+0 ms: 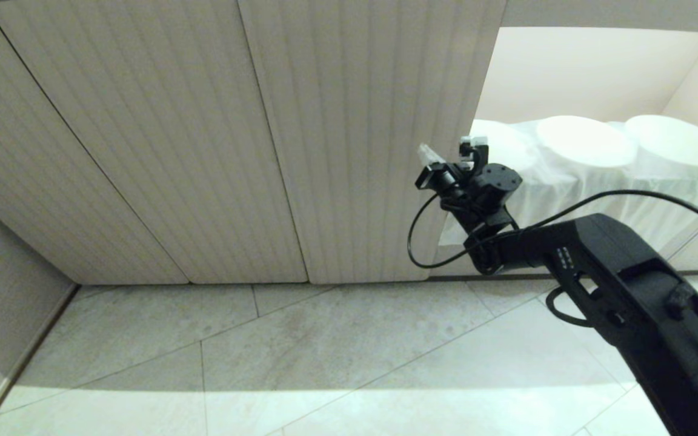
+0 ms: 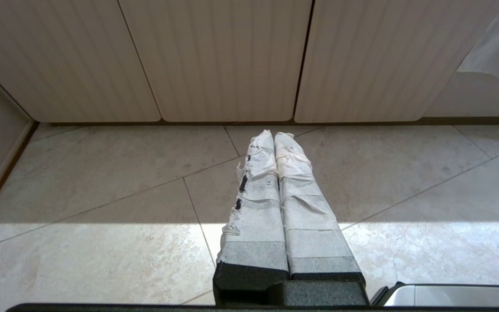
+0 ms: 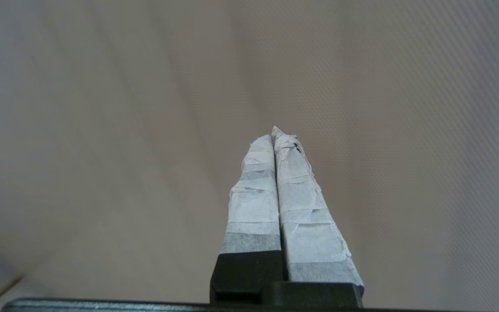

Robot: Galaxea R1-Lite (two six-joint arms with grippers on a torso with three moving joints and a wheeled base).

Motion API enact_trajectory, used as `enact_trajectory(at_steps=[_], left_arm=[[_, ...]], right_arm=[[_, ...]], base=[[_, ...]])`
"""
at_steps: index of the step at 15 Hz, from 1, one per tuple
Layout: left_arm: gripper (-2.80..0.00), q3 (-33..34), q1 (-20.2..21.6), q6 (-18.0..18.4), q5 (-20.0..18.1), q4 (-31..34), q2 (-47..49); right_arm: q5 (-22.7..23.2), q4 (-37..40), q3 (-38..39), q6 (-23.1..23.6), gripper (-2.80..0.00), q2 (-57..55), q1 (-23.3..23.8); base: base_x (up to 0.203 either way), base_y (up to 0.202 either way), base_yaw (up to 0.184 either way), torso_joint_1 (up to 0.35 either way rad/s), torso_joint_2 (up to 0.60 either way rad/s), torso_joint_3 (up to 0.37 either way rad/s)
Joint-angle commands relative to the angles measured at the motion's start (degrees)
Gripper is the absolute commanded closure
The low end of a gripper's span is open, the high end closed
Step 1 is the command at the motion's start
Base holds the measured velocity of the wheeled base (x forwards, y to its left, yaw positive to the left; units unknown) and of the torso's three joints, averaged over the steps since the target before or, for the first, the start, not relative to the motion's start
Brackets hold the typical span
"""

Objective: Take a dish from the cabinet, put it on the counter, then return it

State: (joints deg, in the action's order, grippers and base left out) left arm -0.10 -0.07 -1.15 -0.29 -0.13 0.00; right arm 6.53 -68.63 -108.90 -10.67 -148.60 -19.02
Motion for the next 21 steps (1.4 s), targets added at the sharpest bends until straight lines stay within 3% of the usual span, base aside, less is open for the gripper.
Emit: enact_trajectory(at_steps=[1, 14, 21], left_arm=[[0.00, 0.01, -0.01, -0.02, 0.03, -0.04, 0.00], [0.00, 0.01, -0.01, 0.00, 0.02, -0.04, 0.00], [0.00, 0.01, -0.01, 0.00, 0.03, -0.04, 0.00]], right_arm=[[1.92, -0.27, 5.06, -0.11, 0.00, 5.41, 0.03], [6.80, 13.60, 36.66, -1.96, 0.00, 36.37, 0.17], [7.46, 20.72, 54.75, -2.64, 0.00, 54.05, 4.81]], base=[[0.000, 0.000, 0.000, 0.000, 0.00, 0.000], [0.000, 0.000, 0.000, 0.000, 0.00, 0.000], [0.000, 0.000, 0.000, 0.000, 0.00, 0.000]])
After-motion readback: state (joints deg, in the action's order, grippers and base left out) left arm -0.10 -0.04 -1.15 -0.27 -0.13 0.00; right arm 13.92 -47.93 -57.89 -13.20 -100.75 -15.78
